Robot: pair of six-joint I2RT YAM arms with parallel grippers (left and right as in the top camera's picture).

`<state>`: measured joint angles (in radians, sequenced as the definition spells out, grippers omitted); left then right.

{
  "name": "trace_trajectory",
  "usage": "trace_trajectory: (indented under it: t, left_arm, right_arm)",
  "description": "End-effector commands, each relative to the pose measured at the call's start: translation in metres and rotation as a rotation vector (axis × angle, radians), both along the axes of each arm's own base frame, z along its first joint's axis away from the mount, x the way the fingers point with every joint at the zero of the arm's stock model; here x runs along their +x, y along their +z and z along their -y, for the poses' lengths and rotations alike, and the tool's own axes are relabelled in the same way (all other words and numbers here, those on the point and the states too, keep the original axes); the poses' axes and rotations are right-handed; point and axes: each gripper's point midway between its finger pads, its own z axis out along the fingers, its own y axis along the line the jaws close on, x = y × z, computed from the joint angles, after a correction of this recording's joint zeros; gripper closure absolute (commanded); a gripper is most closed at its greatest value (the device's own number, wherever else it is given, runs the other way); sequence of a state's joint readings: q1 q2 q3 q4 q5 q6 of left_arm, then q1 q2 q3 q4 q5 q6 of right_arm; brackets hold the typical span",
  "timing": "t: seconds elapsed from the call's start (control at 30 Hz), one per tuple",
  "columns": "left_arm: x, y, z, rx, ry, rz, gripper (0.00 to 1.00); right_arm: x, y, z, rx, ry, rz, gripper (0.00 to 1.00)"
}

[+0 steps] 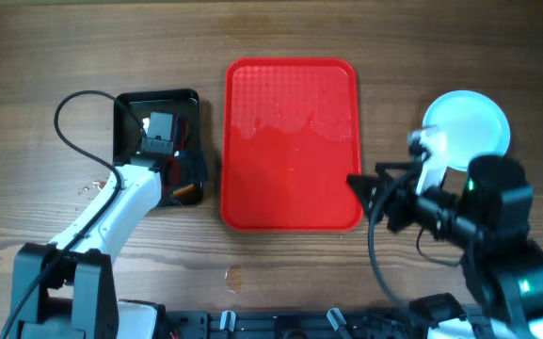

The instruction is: Clean dirty plates on tray and stack at the side

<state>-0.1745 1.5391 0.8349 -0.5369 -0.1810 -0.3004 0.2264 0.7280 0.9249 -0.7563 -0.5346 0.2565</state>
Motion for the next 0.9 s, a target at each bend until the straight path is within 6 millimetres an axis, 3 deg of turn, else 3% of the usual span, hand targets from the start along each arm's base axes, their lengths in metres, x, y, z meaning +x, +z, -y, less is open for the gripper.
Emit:
trace_trajectory:
  t: [0.0, 0.13, 0.2, 0.33, 0.5, 0.7, 0.87]
  left_arm:
    - [0.000, -0.001, 0.000, -0.003, -0.003, -0.003, 0.00]
    - [0.000, -0.001, 0.000, -0.003, -0.003, -0.003, 0.00]
    - [0.000, -0.001, 0.000, -0.003, -0.003, -0.003, 0.00]
    - [0.000, -0.001, 0.000, -0.003, -0.003, -0.003, 0.00]
    - [0.000, -0.001, 0.000, -0.003, -0.003, -0.003, 0.00]
    - [0.000, -0.001, 0.000, -0.003, -0.003, -0.003, 0.00]
    - [0.000, -0.001, 0.000, -0.003, -0.003, -0.003, 0.00]
  right_arm:
    - [-0.020, 0.023, -0.008, 0.033, 0.040, 0.074, 0.00]
    - [-0.026, 0.023, -0.007, 0.185, -0.064, -0.096, 0.00]
    - [-0.022, 0.019, -0.003, 0.179, -0.101, -0.114, 0.00]
    - [-0.012, 0.034, 0.001, 0.136, -0.104, 0.024, 0.00]
    - [-0.017, 0.052, 0.004, 0.032, -0.036, 0.219, 0.00]
    - [-0.009, 0.055, 0.046, -0.112, -0.241, 0.338, 0.01]
    - [-0.021, 0.050, 0.079, -0.128, -0.398, 0.407, 0.00]
